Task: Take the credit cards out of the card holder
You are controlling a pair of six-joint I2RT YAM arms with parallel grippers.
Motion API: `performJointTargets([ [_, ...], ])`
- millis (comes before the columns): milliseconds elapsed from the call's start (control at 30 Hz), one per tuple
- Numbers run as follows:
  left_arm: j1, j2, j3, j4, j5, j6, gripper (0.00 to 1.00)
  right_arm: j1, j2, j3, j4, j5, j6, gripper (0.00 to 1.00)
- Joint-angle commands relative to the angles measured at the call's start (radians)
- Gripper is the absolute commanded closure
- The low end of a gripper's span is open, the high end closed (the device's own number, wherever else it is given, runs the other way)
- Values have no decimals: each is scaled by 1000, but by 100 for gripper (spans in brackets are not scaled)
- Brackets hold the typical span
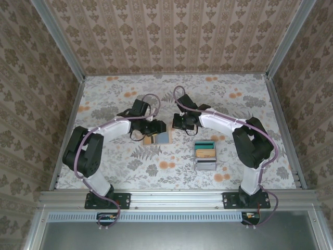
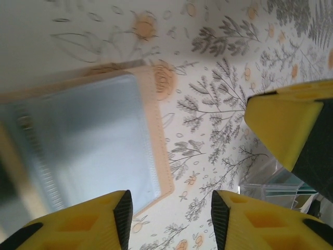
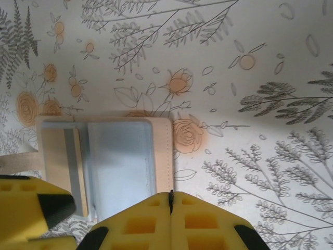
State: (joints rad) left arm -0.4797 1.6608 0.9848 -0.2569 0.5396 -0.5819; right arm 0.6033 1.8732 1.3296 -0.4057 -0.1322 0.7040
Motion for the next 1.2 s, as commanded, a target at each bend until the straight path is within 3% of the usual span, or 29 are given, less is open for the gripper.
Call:
performJointTargets([
  [0,72,-83,-41,-53,-34,27,61,27,46,67,17,-61,-8,96],
  [67,105,-103,-63,-73,-47,43,70,38,76,98,20,-95,-9,95],
  [200,154,-120,-96,-115,-84,69,99,58,131,142,48,-171,-9,94],
  [233,163,-120,-104,-121,-94,70,100,61,141,152,50,-191,-8,93],
  [500,198,-71,-136,-127,-131,72,100,79,231,213,55,-295,9,88],
  [1167,178,10,-131,-109,-115,57,100,81,325,239,67,-362,35,85],
])
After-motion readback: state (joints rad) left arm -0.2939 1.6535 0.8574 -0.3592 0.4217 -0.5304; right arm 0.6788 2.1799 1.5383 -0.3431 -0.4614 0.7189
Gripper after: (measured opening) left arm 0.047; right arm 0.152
